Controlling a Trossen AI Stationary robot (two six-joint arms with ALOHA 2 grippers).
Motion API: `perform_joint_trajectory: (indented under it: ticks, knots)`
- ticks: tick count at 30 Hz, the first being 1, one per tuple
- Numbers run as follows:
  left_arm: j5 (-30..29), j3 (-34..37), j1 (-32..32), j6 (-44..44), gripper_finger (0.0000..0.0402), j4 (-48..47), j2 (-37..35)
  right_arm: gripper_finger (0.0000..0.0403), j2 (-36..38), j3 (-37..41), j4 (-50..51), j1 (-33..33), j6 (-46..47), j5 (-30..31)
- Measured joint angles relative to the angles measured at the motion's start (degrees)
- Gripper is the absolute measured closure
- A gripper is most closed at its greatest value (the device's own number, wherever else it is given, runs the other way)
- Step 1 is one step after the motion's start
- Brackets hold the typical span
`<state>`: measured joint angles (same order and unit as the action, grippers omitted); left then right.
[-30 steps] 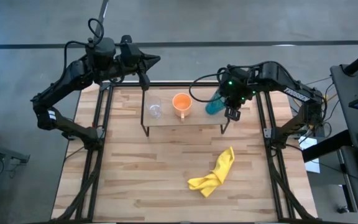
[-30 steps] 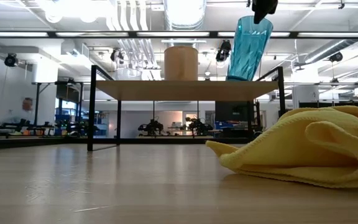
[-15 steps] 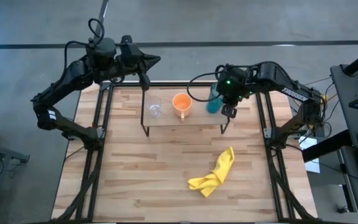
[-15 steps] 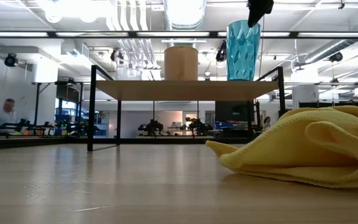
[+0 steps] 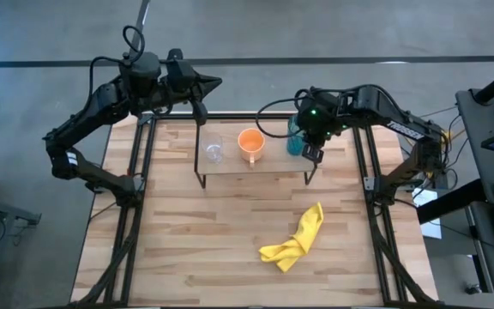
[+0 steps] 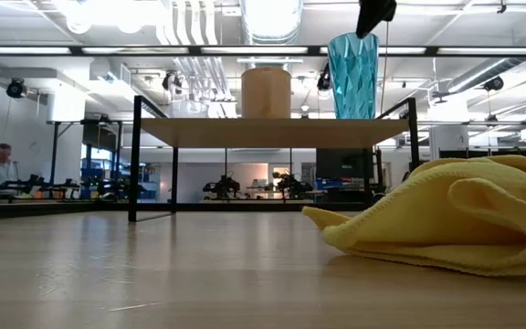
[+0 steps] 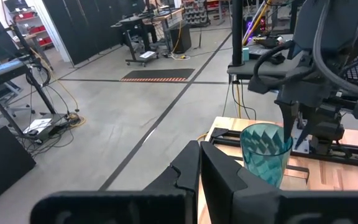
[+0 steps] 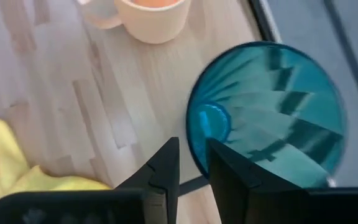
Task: Stack small to large cups/mugs on shelf
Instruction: Put the blue glass on the shelf
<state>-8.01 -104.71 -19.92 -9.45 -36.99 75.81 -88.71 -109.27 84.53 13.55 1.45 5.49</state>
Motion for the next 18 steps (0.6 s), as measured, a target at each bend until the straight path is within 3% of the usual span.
perform_joint_trajectory:
  ticks: [18]
  knots:
    - [0.0,0.1,-0.2,-0.5,0.0402,0.0,0.0,0.0330,-2.5,0.0,-5.9,-0.7,1.1,-1.4]
